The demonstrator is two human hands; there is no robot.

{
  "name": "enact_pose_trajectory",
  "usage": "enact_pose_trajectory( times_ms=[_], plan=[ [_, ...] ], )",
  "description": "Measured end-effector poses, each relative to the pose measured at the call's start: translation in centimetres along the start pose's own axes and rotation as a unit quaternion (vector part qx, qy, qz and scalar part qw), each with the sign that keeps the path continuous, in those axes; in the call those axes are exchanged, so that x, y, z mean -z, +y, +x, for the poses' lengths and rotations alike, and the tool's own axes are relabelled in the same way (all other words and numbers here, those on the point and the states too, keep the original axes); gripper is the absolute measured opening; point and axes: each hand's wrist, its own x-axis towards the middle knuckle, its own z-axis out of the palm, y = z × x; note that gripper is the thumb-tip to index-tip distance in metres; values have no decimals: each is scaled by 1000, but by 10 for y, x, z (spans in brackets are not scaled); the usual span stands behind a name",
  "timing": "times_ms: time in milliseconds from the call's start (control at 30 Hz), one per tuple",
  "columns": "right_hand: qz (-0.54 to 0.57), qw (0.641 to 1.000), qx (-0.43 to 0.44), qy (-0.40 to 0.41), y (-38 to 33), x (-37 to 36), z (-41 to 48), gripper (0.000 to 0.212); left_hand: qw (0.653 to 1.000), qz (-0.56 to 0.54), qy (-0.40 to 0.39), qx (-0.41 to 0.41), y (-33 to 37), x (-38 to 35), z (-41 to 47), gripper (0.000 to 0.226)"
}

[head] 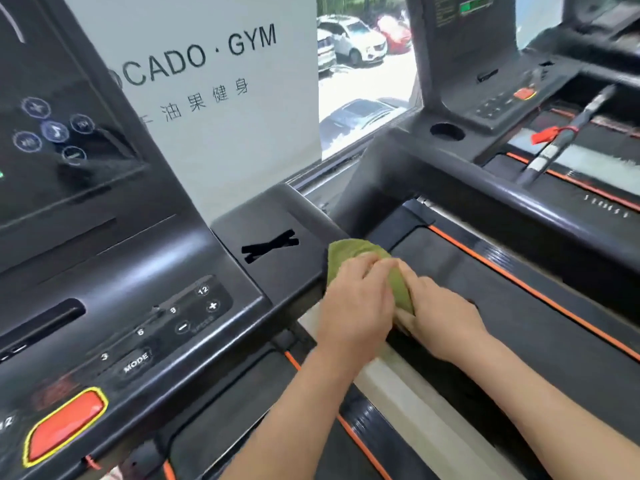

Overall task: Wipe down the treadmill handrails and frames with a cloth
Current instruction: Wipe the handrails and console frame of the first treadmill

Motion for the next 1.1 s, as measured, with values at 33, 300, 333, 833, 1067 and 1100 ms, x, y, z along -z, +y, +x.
enact_pose_trajectory(
  times_ms=[33, 300, 333, 833, 1067, 1100],
  plan=[
    [-3, 1000, -12, -14, 11, 3, -20, 82, 998, 27, -40, -36, 4, -12, 8, 29],
    [-46, 998, -26, 29, 3, 1, 7, 87, 971, 179, -90, -132, -41, -25, 22, 41],
    [-18, 999, -14, 35, -10, -1, 29, 88, 967, 208, -108, -99, -56, -16, 35, 45],
    [-4, 992, 0, -127, 64, 23, -45, 86, 907, 284, -287, -116, 32, -23, 22, 62],
    [62, 996, 33, -58, 18, 8, -5, 78, 921, 287, -260, -45, -30, -2, 80, 62],
    [48, 997, 32, -45, 7, 2, 4, 79, 925, 285, -249, -39, -40, 2, 88, 62]
  ],
)
